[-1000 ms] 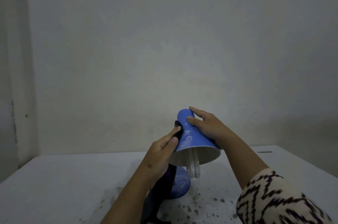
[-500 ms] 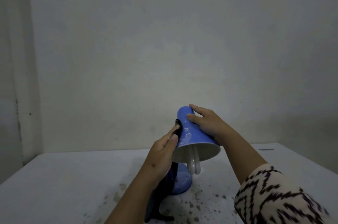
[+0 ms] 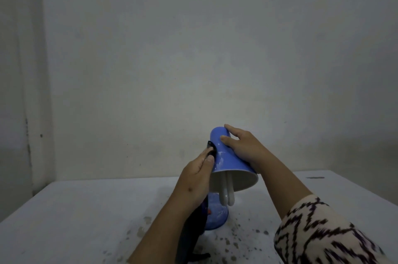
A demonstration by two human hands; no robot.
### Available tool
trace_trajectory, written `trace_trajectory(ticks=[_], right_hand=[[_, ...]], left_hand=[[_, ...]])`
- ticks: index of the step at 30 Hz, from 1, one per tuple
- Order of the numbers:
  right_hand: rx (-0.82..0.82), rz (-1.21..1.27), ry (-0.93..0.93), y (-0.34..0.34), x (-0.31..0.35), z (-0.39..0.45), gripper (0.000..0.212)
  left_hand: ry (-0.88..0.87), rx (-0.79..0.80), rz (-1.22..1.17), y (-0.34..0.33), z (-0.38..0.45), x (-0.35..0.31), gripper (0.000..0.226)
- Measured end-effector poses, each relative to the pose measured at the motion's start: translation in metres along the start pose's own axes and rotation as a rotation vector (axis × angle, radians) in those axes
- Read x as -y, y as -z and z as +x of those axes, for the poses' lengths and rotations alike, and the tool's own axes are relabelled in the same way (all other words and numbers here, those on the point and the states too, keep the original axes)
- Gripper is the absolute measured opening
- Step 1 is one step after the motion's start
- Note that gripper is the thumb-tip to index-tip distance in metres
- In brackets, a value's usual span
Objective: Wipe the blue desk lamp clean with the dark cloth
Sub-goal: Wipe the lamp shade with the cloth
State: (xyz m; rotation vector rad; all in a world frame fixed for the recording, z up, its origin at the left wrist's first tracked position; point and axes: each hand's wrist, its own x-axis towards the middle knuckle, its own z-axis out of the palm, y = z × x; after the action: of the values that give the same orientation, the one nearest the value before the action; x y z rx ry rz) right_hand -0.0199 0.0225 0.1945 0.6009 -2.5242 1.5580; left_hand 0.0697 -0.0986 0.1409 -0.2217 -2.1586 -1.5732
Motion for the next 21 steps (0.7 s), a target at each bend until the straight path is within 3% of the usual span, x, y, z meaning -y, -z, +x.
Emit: trace_trajectory(ticks=[7, 17, 21], right_hand=[[0.016, 0.090, -0.025, 0.003, -0.002, 0.000, 0.048], [0.019, 0.110, -0.035, 0.001, -0.001, 0.000, 0.049], [0.021, 0.115, -0.045, 0.001, -0.001, 0.001, 0.049]], left_hand=[[-0.222, 0.025, 0.256, -0.013, -0.018, 0.001, 0.052], [0.056, 0.050, 0.082, 0.001, 0.017, -0.005, 0.039], [-0.028, 0.017, 0.120, -0.001, 0.007, 0.000, 0.039]])
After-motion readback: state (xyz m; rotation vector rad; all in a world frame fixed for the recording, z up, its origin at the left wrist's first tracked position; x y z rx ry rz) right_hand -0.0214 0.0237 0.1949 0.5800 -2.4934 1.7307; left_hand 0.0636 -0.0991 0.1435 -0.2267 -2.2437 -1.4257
